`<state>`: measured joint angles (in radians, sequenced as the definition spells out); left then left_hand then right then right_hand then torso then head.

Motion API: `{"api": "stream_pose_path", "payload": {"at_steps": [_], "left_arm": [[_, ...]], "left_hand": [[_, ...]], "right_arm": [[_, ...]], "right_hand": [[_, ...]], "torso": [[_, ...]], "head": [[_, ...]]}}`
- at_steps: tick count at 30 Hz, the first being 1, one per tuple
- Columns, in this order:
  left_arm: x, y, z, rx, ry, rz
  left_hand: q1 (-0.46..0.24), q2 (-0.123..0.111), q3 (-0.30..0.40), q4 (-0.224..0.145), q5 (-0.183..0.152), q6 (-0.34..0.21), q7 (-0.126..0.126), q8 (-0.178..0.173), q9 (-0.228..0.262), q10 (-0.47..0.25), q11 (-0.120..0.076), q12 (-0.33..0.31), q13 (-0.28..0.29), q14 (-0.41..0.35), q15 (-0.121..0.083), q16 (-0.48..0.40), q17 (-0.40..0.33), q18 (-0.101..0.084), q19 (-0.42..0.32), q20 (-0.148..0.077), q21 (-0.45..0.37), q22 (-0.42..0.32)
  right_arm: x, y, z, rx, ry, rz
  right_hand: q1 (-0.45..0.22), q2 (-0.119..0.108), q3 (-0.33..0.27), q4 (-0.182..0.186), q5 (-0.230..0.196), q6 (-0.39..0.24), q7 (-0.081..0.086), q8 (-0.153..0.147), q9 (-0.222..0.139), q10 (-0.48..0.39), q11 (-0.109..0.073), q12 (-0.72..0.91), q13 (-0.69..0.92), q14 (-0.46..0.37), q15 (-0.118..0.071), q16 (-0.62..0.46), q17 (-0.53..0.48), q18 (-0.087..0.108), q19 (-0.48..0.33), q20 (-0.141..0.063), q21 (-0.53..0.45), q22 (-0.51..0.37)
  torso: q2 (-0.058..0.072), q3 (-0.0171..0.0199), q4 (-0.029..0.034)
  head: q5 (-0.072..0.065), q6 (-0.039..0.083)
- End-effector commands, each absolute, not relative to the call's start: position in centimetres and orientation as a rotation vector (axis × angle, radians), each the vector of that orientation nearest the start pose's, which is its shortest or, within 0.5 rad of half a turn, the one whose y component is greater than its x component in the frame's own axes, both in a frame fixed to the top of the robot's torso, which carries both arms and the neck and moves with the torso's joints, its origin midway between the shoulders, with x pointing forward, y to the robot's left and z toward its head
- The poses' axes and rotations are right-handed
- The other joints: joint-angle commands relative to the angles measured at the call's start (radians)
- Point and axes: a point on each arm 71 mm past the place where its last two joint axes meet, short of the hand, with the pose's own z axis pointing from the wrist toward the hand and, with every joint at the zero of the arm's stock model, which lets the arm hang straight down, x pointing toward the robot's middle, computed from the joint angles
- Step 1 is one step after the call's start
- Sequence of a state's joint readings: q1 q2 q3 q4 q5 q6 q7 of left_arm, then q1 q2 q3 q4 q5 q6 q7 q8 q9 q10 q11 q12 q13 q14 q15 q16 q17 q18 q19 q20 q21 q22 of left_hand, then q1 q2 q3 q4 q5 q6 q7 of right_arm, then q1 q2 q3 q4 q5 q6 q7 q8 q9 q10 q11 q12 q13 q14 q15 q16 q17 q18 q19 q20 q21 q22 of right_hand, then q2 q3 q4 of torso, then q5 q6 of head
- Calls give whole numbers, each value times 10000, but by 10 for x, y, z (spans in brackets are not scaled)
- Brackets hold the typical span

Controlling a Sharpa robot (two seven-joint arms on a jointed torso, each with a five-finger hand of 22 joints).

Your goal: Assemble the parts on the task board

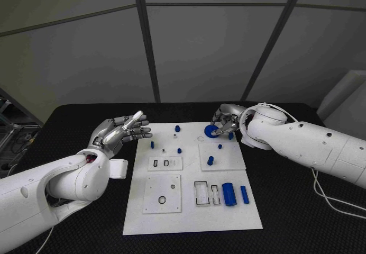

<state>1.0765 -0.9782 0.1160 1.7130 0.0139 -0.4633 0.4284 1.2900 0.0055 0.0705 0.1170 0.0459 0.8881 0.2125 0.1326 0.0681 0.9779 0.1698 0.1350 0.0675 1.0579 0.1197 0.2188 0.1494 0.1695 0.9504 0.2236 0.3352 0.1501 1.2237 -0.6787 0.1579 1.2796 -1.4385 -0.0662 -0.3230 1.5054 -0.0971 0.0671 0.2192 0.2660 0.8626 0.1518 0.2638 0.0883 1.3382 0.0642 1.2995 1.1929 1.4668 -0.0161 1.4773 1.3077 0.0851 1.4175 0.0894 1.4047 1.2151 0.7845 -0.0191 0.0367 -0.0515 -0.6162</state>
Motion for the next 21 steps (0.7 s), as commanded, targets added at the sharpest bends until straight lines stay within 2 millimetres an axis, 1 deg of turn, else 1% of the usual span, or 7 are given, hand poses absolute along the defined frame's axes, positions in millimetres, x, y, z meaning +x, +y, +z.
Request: {"api": "stream_pose_path", "payload": {"at_steps": [1, 4, 8, 10, 14, 21], "left_arm": [[456, 231, -160, -11961, 12562, -15330], [456, 231, -160, -11964, 12562, -15323], [456, 231, -160, -11964, 12568, -15332], [456, 231, -160, -11965, 12571, -15333], [456, 231, -160, -11965, 12575, -15336], [456, 232, -160, -11972, 12583, -15326]], "left_hand": [[81, -7, -31, -45, 11, 22, 45, -45, -8, 59, 11, -45, -9, -23, 35, -28, 10, 95, -50, 25, -47, -9], [81, -7, -31, -45, 11, 22, 45, -45, -8, 59, 11, -45, -9, -23, 35, -28, 10, 95, -50, 25, -47, -9], [104, 1, -35, -69, 11, 30, 47, -52, -7, 67, 12, -57, -9, -24, 36, -45, 16, 96, -53, 27, -55, -14], [104, 1, -35, -69, 11, 30, 47, -52, -7, 67, 12, -57, -9, -24, 36, -45, 16, 96, -53, 27, -55, -14], [104, 1, -35, -69, 11, 30, 47, -52, -7, 67, 12, -57, -9, -24, 36, -45, 16, 96, -53, 27, -55, -14], [102, 2, -36, -68, 11, 31, 48, -53, -7, 68, 12, -58, -9, -25, 36, -46, 17, 96, -53, 27, -56, -14]], "right_arm": [[555, -203, -138, 29, 17523, 3881], [555, -203, -137, -158, 17357, 3813], [554, -200, -135, -330, 17083, 3901], [553, -199, -134, -408, 16976, 3909], [552, -197, -133, -540, 16755, 3949], [546, -190, -129, -853, 16469, 4163]], "right_hand": [[134, 93, 234, -141, -178, 173, -11, 111, 23, 57, -41, 62, 76, 639, -18, 71, 485, -183, 99, -30, 83, 70], [224, 160, 476, -311, -180, 438, -64, 246, 43, 133, -86, 151, 205, 648, -49, 92, 537, -200, 135, -50, 137, 175], [165, 180, 641, -396, -245, 705, -143, 380, 65, 249, -149, 285, 385, 658, -95, 114, 589, -211, 159, -85, 175, 245], [158, 178, 654, -403, -244, 716, -148, 385, 64, 256, -153, 293, 397, 659, -99, 116, 594, -214, 166, -89, 184, 263], [102, 155, 699, -421, -217, 732, -157, 386, 51, 274, -164, 313, 425, 661, -112, 121, 605, -226, 191, -103, 215, 326], [-145, 80, 803, -406, -78, 742, -163, 361, 3, 282, -171, 319, 443, 660, -123, 119, 604, -234, 202, -121, 237, 365]], "torso": [[-2, -3, -1], [0, -3, -1], [-8, 0, -4], [-8, 2, -3], [-4, -6, 2], [1, 4, 5]], "head": [[-4, -1], [-1, -5], [-1, -9], [4, -7], [3, 0], [54, 25]]}}
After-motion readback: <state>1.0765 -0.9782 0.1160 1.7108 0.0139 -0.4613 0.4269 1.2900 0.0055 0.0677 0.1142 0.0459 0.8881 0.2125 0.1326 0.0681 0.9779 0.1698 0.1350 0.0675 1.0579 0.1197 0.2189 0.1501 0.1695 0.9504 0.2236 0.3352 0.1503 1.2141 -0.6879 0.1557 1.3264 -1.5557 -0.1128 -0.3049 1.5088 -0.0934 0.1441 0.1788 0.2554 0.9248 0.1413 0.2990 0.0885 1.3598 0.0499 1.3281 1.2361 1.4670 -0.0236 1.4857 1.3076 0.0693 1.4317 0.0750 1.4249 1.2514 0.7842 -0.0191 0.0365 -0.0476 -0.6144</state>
